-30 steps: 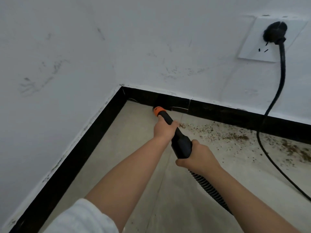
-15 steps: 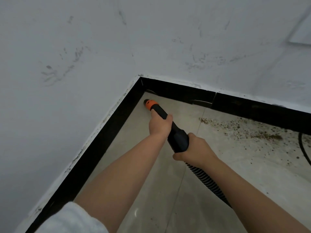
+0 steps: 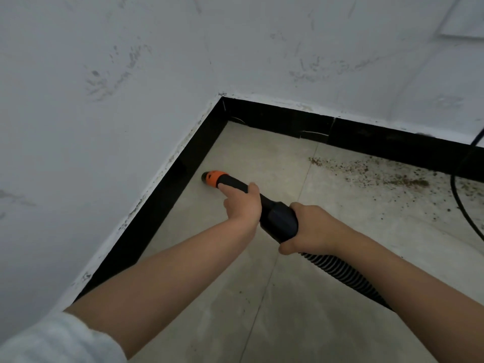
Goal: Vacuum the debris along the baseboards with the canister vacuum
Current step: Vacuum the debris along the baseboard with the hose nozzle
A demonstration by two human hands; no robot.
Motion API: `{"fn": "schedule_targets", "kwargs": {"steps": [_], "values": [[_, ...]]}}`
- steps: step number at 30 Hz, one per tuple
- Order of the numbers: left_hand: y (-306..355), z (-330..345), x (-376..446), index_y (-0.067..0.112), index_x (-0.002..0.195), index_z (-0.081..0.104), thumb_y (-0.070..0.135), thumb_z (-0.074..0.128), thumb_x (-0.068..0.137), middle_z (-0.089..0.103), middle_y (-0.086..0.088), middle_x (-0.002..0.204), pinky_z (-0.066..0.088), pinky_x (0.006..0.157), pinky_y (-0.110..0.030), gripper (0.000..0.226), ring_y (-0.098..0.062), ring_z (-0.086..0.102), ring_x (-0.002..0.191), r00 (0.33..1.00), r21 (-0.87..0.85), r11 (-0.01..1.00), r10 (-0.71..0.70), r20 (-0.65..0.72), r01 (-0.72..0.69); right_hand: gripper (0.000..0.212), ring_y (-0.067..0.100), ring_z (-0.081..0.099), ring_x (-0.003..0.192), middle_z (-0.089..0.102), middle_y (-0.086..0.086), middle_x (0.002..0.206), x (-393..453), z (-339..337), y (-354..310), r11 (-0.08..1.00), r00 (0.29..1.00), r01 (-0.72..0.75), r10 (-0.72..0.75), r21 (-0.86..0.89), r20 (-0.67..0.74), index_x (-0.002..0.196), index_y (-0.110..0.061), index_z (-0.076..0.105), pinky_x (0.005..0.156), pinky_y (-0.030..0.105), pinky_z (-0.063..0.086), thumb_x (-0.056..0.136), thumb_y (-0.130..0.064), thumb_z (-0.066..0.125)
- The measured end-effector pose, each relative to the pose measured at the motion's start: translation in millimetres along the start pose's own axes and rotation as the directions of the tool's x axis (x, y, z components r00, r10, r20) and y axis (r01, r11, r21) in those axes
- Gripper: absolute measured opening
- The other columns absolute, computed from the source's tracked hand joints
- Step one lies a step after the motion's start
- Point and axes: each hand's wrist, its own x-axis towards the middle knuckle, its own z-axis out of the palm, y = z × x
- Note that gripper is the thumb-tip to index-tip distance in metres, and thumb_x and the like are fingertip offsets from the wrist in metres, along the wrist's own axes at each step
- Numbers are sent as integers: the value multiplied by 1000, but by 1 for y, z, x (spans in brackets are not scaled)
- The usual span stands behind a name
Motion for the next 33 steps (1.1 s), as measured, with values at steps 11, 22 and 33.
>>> {"fn": "schedule_targets", "kwargs": {"steps": [11, 22, 33], "values": [[5, 37, -32, 16, 151, -2, 29, 43, 98, 40, -12, 141, 39, 100, -33, 71, -28, 46, 124, 948, 74, 993, 62, 313, -90, 47, 5, 48, 65, 48, -6, 80, -57, -1, 24, 984, 967, -178, 181, 33, -178, 93, -18, 40, 49, 20, 38, 68, -37, 75], [16, 93, -36, 15, 151, -2, 31, 43, 98, 39, -14, 143, 39, 104, -37, 71, -30, 45, 126, 870, 190, 960, 91, 484, -206, 50, 14, 53, 70, 49, -5, 80, -65, -6, 58, 943, 892, -306, 333, 134, -306, 97, -17, 40, 53, 24, 43, 68, -39, 73], [22, 111, -55, 16, 151, 1, 28, 44, 97, 38, -13, 143, 40, 105, -44, 70, -31, 45, 125, 878, 177, 962, 103, 467, -207, 48, 10, 51, 67, 48, -5, 79, -87, -26, 66, 942, 901, -293, 330, 166, -282, 94, -16, 41, 52, 25, 42, 67, -38, 74]]}}
